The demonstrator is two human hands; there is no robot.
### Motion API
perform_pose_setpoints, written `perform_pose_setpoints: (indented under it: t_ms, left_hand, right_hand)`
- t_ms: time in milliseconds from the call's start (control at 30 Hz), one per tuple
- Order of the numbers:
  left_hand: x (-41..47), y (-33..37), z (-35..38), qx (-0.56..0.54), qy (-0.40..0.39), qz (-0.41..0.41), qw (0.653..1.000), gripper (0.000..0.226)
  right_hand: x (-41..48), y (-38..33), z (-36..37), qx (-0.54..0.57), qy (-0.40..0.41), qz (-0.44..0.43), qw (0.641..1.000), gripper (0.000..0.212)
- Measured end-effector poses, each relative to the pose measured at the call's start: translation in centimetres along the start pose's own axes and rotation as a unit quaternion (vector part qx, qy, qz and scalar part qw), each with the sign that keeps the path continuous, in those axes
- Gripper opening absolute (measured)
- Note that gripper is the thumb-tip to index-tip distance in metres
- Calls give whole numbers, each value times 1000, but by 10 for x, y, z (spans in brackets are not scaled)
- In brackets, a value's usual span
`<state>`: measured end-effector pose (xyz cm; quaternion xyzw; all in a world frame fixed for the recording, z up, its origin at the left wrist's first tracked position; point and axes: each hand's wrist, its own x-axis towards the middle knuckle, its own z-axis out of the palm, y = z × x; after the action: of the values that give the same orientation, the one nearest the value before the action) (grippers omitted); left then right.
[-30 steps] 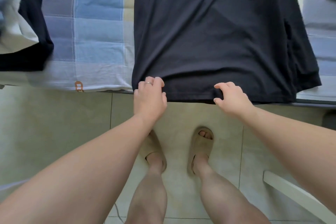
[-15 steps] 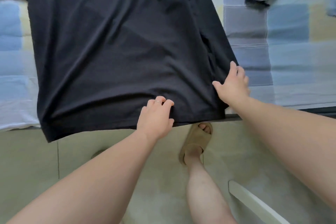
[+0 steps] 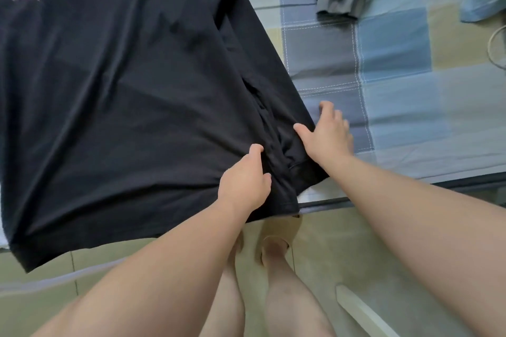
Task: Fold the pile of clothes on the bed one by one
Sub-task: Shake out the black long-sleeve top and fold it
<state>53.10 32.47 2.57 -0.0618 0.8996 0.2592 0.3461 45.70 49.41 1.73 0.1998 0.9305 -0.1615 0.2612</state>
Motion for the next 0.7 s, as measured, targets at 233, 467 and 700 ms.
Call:
perform_pose_setpoints:
  t_ms: [233, 467, 700]
  left_hand:
    - [41, 17, -45, 130, 112, 106, 979, 45]
    - [84, 77, -71, 173, 62, 184, 966, 57]
    - [136, 160, -62, 185, -9, 174, 967, 61]
  right_hand:
    - [26, -3, -33, 186, -135, 46, 972, 28]
    - [52, 41, -98, 184, -3, 34, 982, 15]
    - [116, 100, -171, 172, 49, -31, 983, 10]
